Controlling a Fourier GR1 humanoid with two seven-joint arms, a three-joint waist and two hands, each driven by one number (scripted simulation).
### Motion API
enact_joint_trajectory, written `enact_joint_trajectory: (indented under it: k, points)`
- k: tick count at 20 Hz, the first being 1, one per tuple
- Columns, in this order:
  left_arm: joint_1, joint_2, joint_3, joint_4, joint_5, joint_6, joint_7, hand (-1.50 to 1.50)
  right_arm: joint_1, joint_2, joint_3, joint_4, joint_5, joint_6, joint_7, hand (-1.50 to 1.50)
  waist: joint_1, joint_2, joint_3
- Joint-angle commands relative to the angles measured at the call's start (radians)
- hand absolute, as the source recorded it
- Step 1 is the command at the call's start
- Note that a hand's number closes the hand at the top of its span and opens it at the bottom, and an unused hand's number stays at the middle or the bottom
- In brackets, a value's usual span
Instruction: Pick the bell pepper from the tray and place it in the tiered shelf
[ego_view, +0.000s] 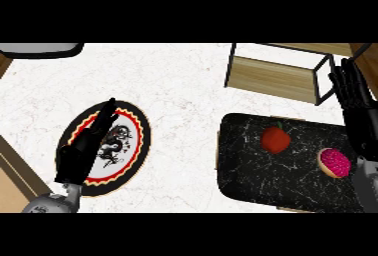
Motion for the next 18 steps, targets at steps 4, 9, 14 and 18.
enact_joint_trajectory:
  k: [4,9,14,18]
  points:
    - [0.027,-0.043,0.09,-0.046,-0.027,0.117,-0.033,0.0,-0.12,0.039,-0.026,0.068,0.071,-0.182,0.239,1.5,0.048,0.002,-0.004]
    - [-0.003,-0.048,0.179,-0.067,0.062,0.124,0.012,0.0,-0.117,0.174,-0.128,0.081,0.117,-0.511,0.382,-1.5,0.034,-0.002,-0.004]
    - [0.04,-0.073,0.23,-0.038,0.051,0.088,-0.051,0.0,-0.009,0.118,-0.085,-0.136,0.095,-0.361,0.378,-1.5,0.02,0.0,-0.004]
    - [0.038,-0.061,0.219,-0.064,0.04,0.114,-0.013,0.0,-0.035,-0.028,0.057,-0.261,0.196,-0.267,0.655,-1.5,0.016,-0.004,-0.006]
